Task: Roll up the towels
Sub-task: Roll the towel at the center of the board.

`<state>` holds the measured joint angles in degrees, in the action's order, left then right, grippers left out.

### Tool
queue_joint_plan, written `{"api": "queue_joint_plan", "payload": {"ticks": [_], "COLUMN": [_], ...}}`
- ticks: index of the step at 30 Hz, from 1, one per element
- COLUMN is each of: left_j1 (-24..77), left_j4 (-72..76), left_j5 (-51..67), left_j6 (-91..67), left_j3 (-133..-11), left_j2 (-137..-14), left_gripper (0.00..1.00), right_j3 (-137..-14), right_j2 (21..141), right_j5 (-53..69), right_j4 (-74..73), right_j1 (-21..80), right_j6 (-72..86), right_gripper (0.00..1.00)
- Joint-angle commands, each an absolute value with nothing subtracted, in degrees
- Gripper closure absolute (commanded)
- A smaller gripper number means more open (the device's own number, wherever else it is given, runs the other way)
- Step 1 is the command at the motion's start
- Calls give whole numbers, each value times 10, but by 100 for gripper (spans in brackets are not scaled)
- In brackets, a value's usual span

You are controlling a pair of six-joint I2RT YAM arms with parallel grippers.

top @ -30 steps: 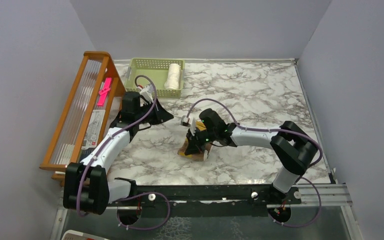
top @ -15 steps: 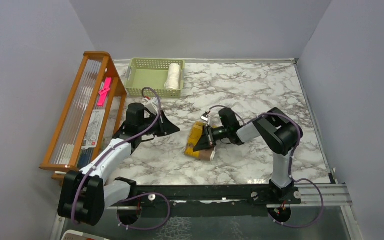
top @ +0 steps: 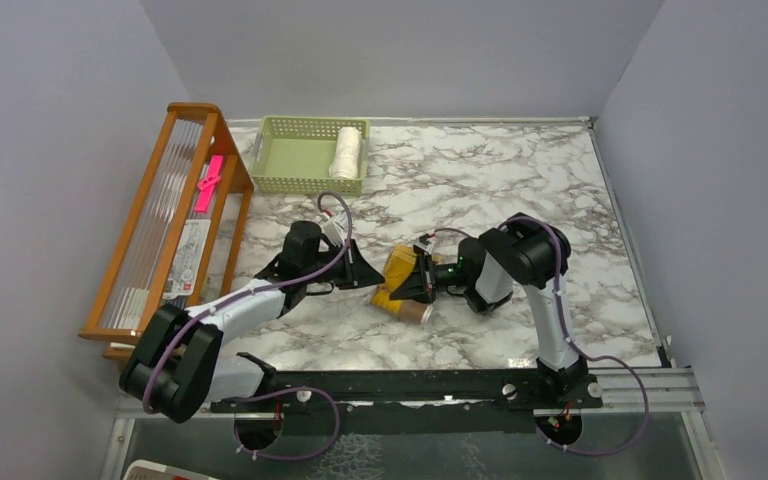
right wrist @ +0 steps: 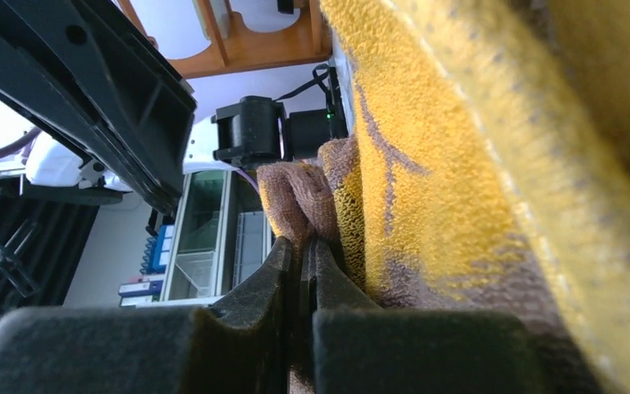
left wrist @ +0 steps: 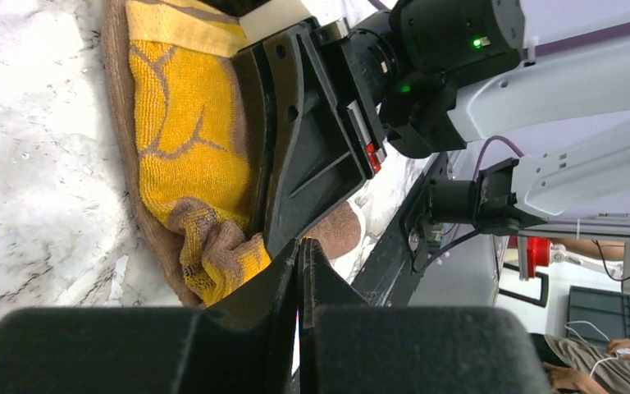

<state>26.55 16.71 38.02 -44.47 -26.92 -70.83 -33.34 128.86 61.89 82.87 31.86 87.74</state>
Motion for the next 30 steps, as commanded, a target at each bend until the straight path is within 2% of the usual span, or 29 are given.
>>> {"api": "queue_joint_plan", "payload": {"ticks": [1,6,15,22,23,27,30], "left_j1": [285,308,343,345,345,347,350], "left_j4": [231,267,270,271,271,271,271], "left_j5": [375,356,238,191,190,196,201], "left_j6": [-457,-457,-449,-440,-437,-429,-425], "left_j3": [-264,-257,-234,-234,-236,-247,-254], "left_j2": [-752,-809,-889,-926,-932,-967,-995], "left_gripper": [94,94,100,100,100,100,100], "right_j3": [-312,-344,-388,-464,-478,-518,-534], "right_j2": [1295,1222,1151,1076,1065,1006,940], "right_j5": [570,542,467,353,332,254,187], "right_j4": [767,535,319,68,36,-45,-71], "right_j1": [314,314,314,314,314,320,323], "right_j6": [901,765,639,459,432,330,265], "right_gripper": [99,99,99,99,94,63,50]}}
